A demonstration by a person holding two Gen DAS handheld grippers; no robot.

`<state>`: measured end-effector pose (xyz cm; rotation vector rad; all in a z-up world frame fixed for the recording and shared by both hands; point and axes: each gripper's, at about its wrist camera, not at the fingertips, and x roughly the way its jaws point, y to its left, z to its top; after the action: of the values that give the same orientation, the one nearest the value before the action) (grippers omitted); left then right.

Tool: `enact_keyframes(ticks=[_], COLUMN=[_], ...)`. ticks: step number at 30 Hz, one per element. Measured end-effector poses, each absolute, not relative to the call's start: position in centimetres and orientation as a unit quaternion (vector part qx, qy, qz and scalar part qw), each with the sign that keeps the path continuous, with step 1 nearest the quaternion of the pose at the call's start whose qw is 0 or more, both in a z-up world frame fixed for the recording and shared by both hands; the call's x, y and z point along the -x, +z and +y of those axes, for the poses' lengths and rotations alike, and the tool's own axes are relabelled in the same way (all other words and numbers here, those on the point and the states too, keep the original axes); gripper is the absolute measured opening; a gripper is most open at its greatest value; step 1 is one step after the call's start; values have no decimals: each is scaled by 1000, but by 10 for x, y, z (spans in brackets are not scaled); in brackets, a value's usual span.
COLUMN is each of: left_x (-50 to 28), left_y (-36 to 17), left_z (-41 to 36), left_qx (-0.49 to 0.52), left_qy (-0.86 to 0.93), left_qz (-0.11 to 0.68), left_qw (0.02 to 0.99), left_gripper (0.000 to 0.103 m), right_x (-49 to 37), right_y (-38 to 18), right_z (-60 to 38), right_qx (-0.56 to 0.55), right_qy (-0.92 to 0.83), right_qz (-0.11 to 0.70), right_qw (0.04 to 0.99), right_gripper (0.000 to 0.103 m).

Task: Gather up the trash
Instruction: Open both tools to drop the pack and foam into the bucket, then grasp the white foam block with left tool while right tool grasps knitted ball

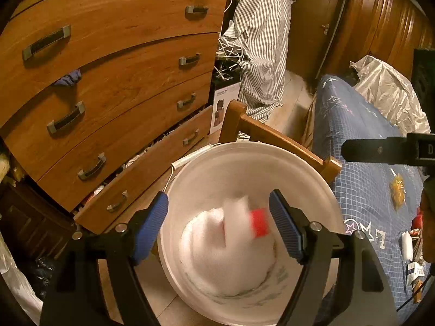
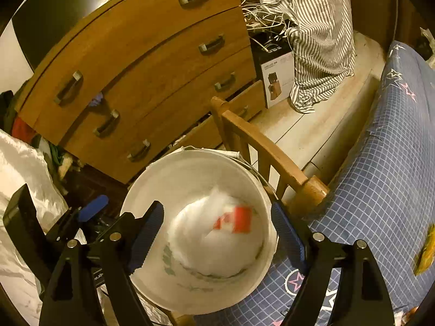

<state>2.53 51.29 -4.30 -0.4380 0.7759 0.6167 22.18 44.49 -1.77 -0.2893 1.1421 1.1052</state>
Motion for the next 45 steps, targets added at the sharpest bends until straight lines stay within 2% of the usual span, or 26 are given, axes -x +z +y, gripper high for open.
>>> enact_keyframes(ticks=[6,10,15,19,23,29,31,35,40,45], left_x=[-24,-34,-68,-105,-132,-149,-157,-178,-204,-233], left_y=[-27,-19,-30,-53,-77,-91,-94,-107,-114,-118], left_z=[490,453,378,306,229,136,119,118,130,101], left_qx=[201,194,172,150,113,39,33,58,105,77], left_qy=[282,244,156,79,-14,-127,-143,-128,-103,-80], left_qz=[355,346,361,390,418,426,429,452,471,476], left_qw=[868,885,903,905,901,895,891,881,870,872], left_gripper=[73,73,73,73,73,74,77,77,77,77], right_x=[-222,-201,-172,-168,-166,-175,-177,-175,-182,-189], right_y=[4,18,-8,-46,-65,-93,-102,-112,-104,-104], right_z=[389,295,150,27,-79,-199,-218,-224,-177,-175], right_qx=[95,65,73,73,120,140,126,116,121,97], right_qy=[509,517,481,424,370,314,308,335,353,363], right_qz=[487,417,356,365,367,410,416,413,406,404], right_qw=[703,744,798,826,845,845,846,839,834,834], right_gripper=[81,81,82,82,82,88,88,88,88,88])
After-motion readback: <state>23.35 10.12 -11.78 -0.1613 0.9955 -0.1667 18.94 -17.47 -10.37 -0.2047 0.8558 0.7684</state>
